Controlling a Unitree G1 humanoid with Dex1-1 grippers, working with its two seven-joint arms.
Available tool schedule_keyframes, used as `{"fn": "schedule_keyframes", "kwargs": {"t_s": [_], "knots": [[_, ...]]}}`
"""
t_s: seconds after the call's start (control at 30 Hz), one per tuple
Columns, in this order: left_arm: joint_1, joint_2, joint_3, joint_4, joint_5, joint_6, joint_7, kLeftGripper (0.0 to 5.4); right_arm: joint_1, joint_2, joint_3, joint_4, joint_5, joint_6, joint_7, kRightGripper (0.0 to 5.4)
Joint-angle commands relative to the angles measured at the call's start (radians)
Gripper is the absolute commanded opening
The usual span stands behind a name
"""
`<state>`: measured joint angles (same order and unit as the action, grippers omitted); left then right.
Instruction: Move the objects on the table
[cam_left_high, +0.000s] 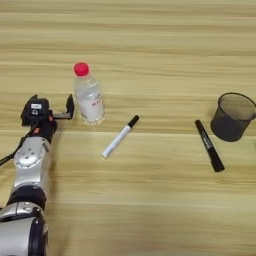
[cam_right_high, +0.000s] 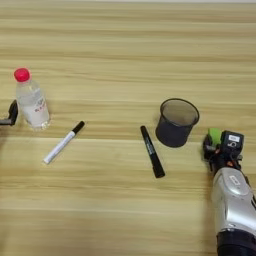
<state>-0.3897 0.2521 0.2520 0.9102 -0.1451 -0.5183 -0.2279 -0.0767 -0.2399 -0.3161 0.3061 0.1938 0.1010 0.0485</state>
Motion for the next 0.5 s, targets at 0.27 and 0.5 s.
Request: {"fn": "schedule_keyframes", "kwargs": {"t_s": [0.27, 0.5], "knots": [[-0.002, 0.000, 0.001, -0.006, -0.004, 0.001, 0.004, 5.40, 0.046, 0.030, 0.012, -0.001, 0.004, 0.049, -0.003, 1.40], [0.000, -0.004, 0.000, -0.009, -0.002, 0.001, 0.008, 5.40, 0.057, 0.028, 0.021, -0.157, -0.036, 0.009, -0.039, 1.40]]}}
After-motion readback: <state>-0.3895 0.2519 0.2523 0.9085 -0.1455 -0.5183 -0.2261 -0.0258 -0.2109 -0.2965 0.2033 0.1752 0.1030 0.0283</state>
